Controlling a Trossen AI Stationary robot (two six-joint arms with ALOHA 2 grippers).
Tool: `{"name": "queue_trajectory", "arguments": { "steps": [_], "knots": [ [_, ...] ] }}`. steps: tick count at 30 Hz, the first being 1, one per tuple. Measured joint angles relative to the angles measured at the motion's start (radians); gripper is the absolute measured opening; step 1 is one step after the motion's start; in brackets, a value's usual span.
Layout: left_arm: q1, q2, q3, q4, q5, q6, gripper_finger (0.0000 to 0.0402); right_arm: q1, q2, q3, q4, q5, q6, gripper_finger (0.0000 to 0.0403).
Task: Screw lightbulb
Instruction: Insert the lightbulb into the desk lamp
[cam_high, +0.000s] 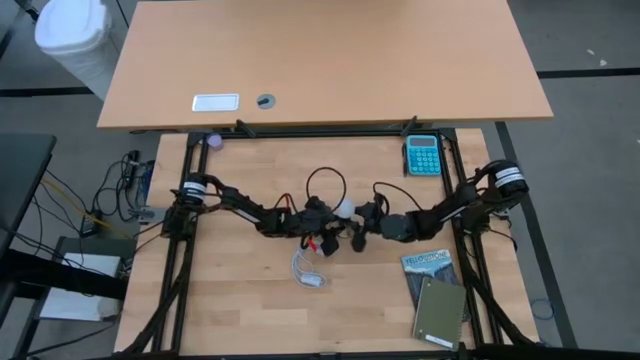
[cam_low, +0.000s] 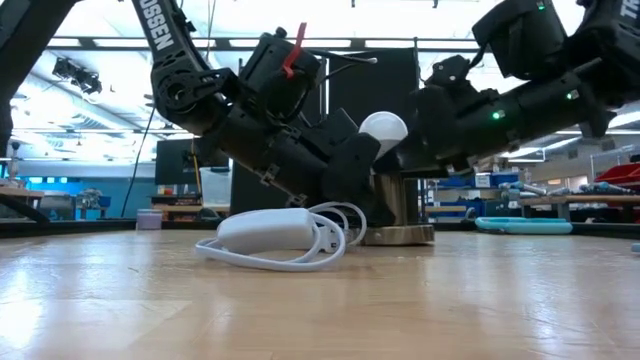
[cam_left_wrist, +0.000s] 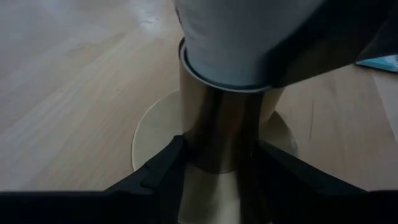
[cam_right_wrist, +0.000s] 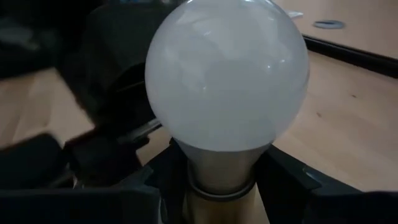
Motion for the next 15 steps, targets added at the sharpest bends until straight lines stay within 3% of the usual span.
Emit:
{"name": "queue_trajectory", "arguments": {
  "steps": [8, 15],
  "knots": [
    [-0.011, 0.0, 0.0, -0.007, -0.027, 0.0, 0.0188, 0.059, 0.071, 0.055, 0.002, 0.135, 0.068, 0.0169],
    [-0.011, 0.0, 0.0, -0.005, -0.021, 0.003, 0.0188, 0.093, 0.067, 0.056, -0.013, 0.147, -0.048, 0.0181]
  ]
}}
